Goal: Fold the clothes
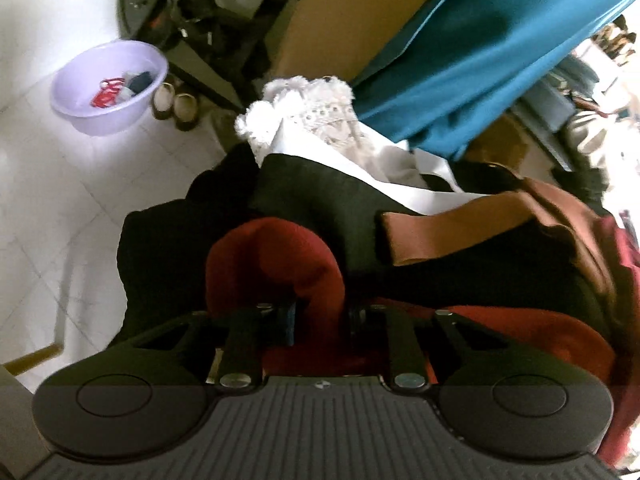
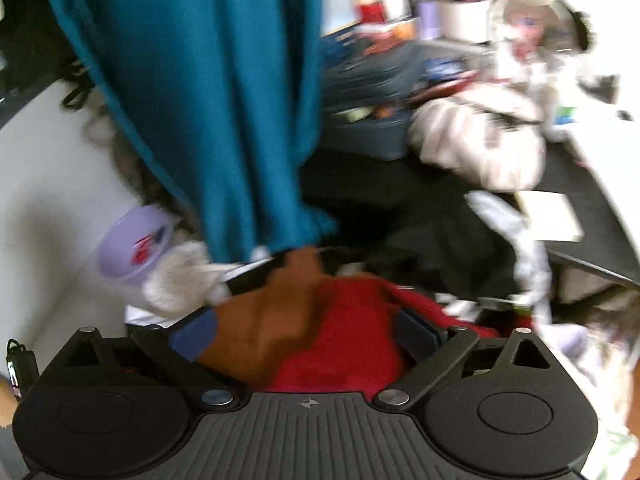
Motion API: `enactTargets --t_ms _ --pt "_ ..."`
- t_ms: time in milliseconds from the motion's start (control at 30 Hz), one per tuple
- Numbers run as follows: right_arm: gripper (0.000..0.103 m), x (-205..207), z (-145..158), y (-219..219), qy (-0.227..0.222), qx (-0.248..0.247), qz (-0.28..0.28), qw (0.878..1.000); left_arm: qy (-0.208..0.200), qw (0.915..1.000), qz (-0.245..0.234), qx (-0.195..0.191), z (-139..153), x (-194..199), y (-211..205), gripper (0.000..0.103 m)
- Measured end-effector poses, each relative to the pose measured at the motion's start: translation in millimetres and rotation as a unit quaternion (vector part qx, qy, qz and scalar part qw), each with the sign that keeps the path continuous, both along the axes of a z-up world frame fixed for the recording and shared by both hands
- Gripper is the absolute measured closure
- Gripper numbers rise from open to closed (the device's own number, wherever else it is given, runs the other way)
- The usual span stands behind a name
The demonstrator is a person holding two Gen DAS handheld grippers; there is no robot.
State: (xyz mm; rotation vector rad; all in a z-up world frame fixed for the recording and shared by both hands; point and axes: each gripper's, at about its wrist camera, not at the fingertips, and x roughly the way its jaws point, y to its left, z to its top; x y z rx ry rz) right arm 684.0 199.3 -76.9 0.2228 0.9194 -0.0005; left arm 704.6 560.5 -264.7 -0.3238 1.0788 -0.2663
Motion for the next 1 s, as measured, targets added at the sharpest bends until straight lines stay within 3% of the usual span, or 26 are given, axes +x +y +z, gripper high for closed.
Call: enactTargets --t_ms 200,333,467,533,567,667,700,800,900,1000 --pt "0.006 82 -73 97 0.049 0.004 0.153 0.987 -0.011 0.9995 -0.023 -0.021 15 -28 9 0.086" --pt "0.004 129 -124 166 0.108 -0.006 0.231 0.967 -0.019 0.9982 -0.051 -0.026 21 -49 4 0.087" --pt "0.003 155 -173 216 0.169 -0.063 0.282 0.942 -0.018 0.9980 -0.053 -0.028 17 -62 3 0.087" --pt "0.022 159 -194 224 0.212 -0.082 0.287 0.931 -0.020 0.9982 -0.047 -0.031 18 -65 8 0.087" --pt "0.049 156 -200 225 0.232 -0.090 0.302 0.920 -0.021 0.9983 -0.043 -0.033 19 -65 11 0.087" --pt "0.084 134 -189 223 0.214 -0.138 0.354 0.900 -0.021 0.9986 -0.032 -0.036 21 -65 24 0.076" --pt "0.095 128 -180 217 0.212 -0.136 0.359 0.899 -0.019 0.9988 -0.027 -0.036 21 -65 29 0.067" --pt "0.101 103 -149 199 0.197 -0.123 0.376 0.897 -0.020 0.9995 -0.003 -0.026 23 -64 46 0.043" --pt "0.102 69 -123 188 0.182 -0.134 0.396 0.890 -0.019 0.9996 0.014 -0.013 22 -56 56 0.034" --pt "0.103 40 -113 171 0.213 -0.126 0.394 0.885 -0.006 0.9995 0.026 -0.018 16 -43 60 0.024"
